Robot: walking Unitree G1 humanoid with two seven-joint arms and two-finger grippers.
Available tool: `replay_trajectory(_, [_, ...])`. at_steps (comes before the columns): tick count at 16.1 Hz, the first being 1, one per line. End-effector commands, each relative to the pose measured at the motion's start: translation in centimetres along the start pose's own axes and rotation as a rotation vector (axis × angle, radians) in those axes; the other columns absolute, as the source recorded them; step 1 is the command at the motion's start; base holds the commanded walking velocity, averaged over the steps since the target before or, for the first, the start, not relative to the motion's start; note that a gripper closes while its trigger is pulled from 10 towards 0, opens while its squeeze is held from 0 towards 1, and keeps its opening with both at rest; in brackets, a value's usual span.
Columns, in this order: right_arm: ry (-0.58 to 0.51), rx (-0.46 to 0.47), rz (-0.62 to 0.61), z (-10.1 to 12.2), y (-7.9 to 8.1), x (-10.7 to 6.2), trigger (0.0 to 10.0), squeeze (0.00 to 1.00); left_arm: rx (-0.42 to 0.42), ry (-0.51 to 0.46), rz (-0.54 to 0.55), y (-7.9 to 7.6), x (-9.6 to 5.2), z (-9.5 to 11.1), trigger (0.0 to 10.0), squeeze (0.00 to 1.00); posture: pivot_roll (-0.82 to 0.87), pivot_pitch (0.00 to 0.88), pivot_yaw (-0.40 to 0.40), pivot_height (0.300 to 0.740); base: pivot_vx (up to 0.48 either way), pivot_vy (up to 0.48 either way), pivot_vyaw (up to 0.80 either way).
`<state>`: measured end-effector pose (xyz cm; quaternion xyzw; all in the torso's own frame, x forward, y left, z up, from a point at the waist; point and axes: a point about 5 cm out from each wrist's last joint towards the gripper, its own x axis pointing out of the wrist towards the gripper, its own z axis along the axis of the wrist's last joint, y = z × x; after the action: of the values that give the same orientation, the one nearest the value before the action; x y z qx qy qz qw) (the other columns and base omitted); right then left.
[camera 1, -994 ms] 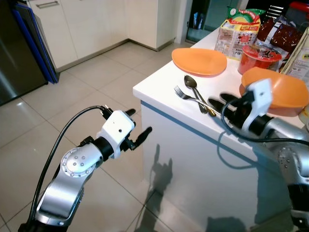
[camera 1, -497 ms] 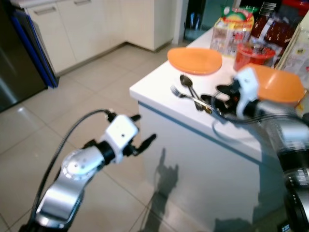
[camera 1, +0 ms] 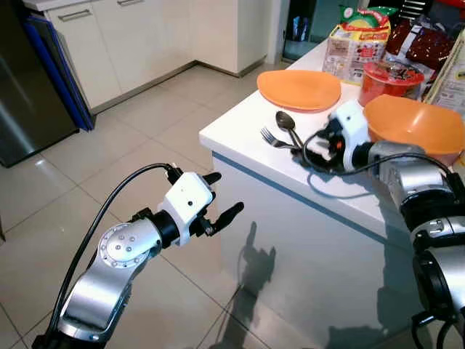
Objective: Setting the table
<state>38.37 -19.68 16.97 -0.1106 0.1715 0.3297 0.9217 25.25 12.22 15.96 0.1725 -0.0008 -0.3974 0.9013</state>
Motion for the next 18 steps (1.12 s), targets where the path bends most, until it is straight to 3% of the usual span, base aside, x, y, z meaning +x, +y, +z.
replay_trajectory(1, [0.016, -0.020, 0.024, 0.4, -0.1, 0.0, 10.0, 0.00, 0.007, -0.002, -0.016, -0.1, -0.1, 0.3, 10.0, 0.00, -0.03, 0.000, 0.057, 0.740, 0.000, 0.000, 0.00])
replay_trajectory(2, [0.046, -0.014, 0.028, -0.1, -0.1, 0.0, 10.0, 0.00, 0.006, 0.000, -0.016, -0.1, -0.1, 0.2, 10.0, 0.00, -0.03, 0.000, 0.057, 0.740, 0.000, 0.000, 0.00])
replay_trajectory(3, [0.062, -0.007, 0.022, -0.5, -0.1, 0.1, 8.6, 0.00, 0.005, 0.002, -0.014, -0.1, -0.1, 0.1, 10.0, 0.00, -0.03, 0.000, 0.055, 0.740, 0.000, 0.000, 0.00])
replay_trajectory(4, [0.066, -0.002, 0.017, -0.6, -0.1, 0.1, 6.2, 0.00, 0.005, 0.002, -0.013, -0.1, 0.0, 0.1, 10.0, 0.00, -0.03, 0.000, 0.055, 0.740, 0.000, 0.000, 0.00])
replay_trajectory(5, [0.072, 0.006, 0.009, -0.8, -0.1, 0.2, 4.5, 0.00, 0.004, 0.001, -0.011, 0.0, 0.0, 0.2, 10.0, 0.00, -0.03, 0.000, 0.054, 0.740, 0.000, 0.000, 0.00])
replay_trajectory(6, [0.081, 0.012, 0.000, -1.0, -0.1, 0.3, 3.6, 0.00, 0.003, 0.001, -0.010, -0.1, 0.0, 0.1, 10.0, 0.00, -0.03, 0.000, 0.054, 0.740, 0.000, 0.000, 0.00])
replay_trajectory(7, [0.095, 0.020, -0.011, -1.2, -0.1, 0.4, 0.9, 0.00, 0.002, 0.003, -0.009, -0.1, 0.0, 0.1, 10.0, 0.00, -0.03, 0.000, 0.052, 0.740, 0.000, 0.000, 0.00])
replay_trajectory(8, [0.098, 0.024, -0.013, -1.2, -0.1, 0.4, 0.0, 0.00, 0.002, 0.003, -0.008, -0.1, 0.0, 0.1, 10.0, 0.00, -0.03, 0.000, 0.052, 0.740, 0.000, 0.000, 0.00])
replay_trajectory(18, [0.204, 0.069, 0.001, -2.6, 0.3, 0.6, 0.0, 0.00, -0.003, 0.013, -0.026, -0.3, -0.2, 0.0, 10.0, 0.00, -0.02, 0.000, 0.051, 0.740, 0.000, 0.000, 0.00])
